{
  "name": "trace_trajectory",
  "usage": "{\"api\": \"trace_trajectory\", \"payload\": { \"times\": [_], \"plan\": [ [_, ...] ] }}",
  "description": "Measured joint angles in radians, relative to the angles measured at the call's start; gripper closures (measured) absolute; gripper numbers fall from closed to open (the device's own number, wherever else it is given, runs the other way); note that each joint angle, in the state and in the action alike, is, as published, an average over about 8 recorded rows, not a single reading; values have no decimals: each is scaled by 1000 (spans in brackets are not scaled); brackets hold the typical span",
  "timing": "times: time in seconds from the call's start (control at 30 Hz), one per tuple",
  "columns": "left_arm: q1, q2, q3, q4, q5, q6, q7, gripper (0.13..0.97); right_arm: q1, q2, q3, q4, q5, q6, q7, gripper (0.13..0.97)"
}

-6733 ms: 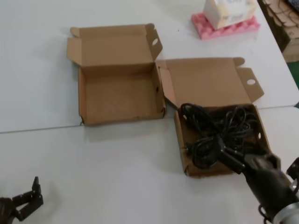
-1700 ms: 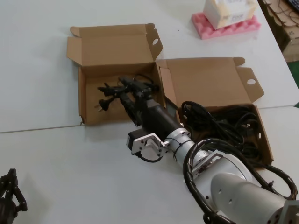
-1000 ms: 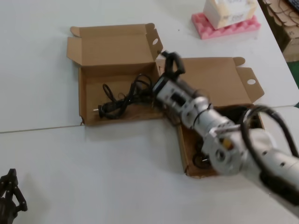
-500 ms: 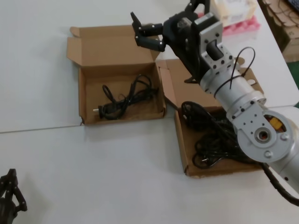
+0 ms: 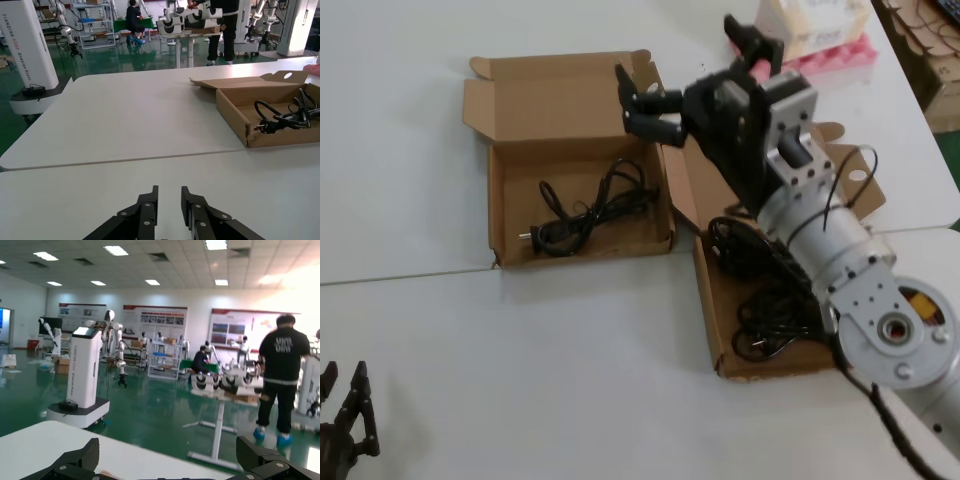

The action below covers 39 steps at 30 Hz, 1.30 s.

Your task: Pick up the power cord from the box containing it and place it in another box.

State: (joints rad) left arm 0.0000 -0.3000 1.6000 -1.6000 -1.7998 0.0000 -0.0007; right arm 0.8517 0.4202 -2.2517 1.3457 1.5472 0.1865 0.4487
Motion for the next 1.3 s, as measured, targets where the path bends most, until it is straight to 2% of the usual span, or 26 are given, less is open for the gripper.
{"api": "trace_trajectory", "payload": {
  "times": [0.23, 0.37, 0.63, 0.67, 0.93, 0.97, 1.23, 1.3],
  "plan": [
    [0, 0, 0, 0, 0, 0, 0, 778, -90, -13, 68, 27, 27, -19, 0, 129],
    [0, 0, 0, 0, 0, 0, 0, 778, -141, -20, 108, 42, 42, -31, 0, 129],
    [0, 0, 0, 0, 0, 0, 0, 602, -245, -34, 187, 73, 73, -54, 0, 129],
    [0, 0, 0, 0, 0, 0, 0, 602, -258, -36, 197, 77, 76, -56, 0, 129],
    [0, 0, 0, 0, 0, 0, 0, 390, -362, -51, 277, 108, 107, -79, 0, 129],
    [0, 0, 0, 0, 0, 0, 0, 390, -375, -53, 287, 112, 111, -82, 0, 129],
    [0, 0, 0, 0, 0, 0, 0, 239, -479, -68, 366, 143, 142, -105, 0, 129],
    [0, 0, 0, 0, 0, 0, 0, 228, -505, -71, 386, 150, 150, -110, 0, 129]
  ]
}}
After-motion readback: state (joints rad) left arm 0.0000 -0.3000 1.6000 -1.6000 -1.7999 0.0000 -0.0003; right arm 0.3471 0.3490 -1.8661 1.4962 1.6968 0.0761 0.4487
